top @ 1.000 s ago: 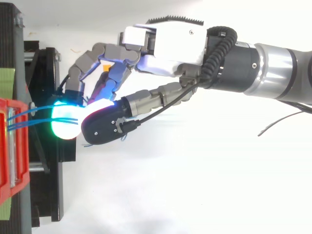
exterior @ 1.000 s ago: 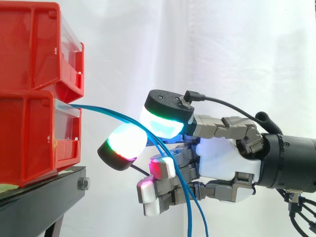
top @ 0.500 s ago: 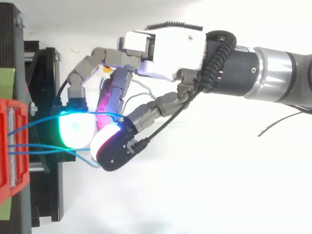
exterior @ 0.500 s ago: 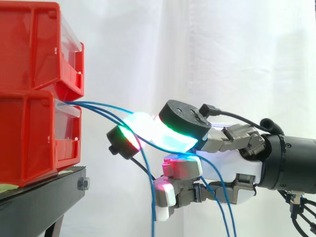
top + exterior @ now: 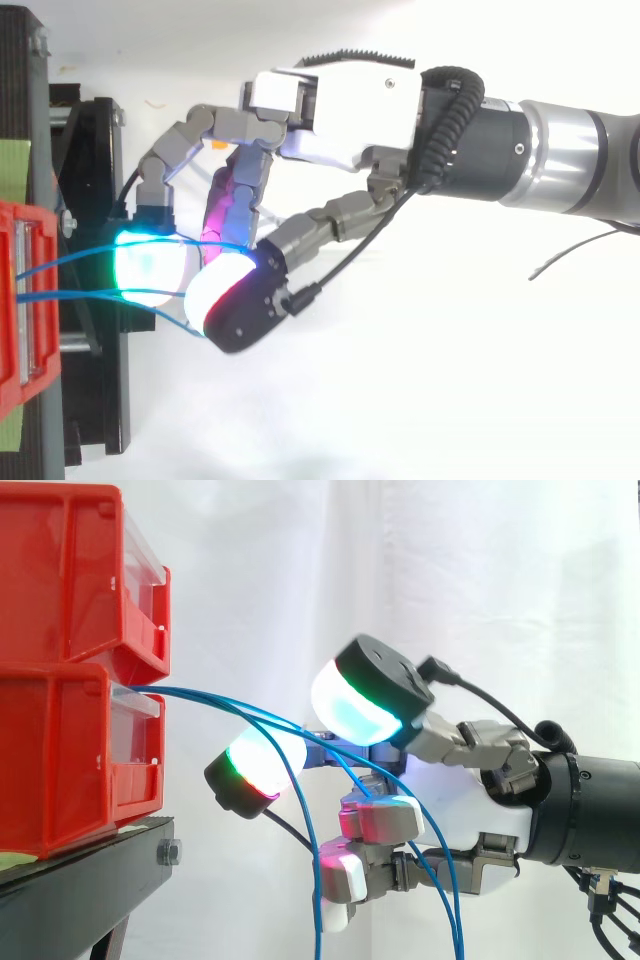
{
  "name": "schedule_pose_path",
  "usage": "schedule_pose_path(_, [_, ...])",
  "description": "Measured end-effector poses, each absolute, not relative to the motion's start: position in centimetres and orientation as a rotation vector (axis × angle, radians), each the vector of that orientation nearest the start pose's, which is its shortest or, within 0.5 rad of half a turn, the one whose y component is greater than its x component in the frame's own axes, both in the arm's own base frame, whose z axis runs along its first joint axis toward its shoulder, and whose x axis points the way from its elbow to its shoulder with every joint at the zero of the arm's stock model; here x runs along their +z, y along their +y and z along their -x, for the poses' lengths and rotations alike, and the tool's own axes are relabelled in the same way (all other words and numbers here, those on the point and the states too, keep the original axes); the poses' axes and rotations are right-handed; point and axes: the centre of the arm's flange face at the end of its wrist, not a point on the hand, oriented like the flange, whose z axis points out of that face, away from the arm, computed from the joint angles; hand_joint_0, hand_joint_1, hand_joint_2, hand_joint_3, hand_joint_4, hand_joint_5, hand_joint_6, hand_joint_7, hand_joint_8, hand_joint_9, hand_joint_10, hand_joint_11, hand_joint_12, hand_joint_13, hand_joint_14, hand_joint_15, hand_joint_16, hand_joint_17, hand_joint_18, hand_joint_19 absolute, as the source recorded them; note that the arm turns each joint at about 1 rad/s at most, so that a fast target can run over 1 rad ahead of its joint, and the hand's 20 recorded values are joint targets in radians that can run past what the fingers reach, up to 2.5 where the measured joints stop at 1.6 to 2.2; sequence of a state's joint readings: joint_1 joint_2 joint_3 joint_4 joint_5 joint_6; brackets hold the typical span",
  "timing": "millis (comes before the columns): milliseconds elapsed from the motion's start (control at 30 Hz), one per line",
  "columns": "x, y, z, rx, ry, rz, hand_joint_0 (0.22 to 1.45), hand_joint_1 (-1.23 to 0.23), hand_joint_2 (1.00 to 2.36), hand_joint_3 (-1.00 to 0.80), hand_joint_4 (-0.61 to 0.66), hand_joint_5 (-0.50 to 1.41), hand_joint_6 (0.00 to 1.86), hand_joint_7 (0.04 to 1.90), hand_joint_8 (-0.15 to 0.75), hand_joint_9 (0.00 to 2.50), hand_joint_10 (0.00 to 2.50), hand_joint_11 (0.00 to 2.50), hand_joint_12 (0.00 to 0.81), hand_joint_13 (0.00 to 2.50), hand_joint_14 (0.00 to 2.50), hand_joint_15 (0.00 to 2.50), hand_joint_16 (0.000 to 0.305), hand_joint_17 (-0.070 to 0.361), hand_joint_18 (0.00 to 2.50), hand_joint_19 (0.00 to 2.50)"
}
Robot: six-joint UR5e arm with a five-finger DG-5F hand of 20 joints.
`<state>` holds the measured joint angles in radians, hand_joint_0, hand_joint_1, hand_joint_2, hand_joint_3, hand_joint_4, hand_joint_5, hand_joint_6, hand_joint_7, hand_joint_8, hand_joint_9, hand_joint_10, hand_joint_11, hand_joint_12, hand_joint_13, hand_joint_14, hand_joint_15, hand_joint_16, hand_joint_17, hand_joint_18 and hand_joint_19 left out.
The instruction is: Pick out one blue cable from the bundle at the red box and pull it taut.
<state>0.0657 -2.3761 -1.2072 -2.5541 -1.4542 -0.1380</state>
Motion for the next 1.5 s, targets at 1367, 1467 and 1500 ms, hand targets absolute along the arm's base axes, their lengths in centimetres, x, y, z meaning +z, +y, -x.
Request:
schedule_pose_path(1367, [20.74,-9.41,-78.23,1.141,1.114,-1.042,0.44,-0.88,1.00,-0.50,-0.05,-0.12,0.90,0.66,0.209,1.16,0.02,0.81,0.372,0.86,0.02,0.59,0.052,0.118,0.76,0.55])
schedule_pose_path(1467, [20.72,-9.42,-78.20,1.141,1.116,-1.043,0.50,-0.62,1.00,-0.50,-0.10,-0.09,0.84,0.78,0.189,1.25,0.02,0.78,0.352,0.91,0.02,0.59,0.048,0.108,0.78,0.59])
schedule_pose_path(1500, [20.70,-9.42,-78.19,1.141,1.117,-1.044,0.52,-0.57,1.00,-0.50,-0.12,-0.09,0.83,0.79,0.184,1.26,0.02,0.78,0.346,0.91,0.02,0.60,0.046,0.104,0.77,0.60])
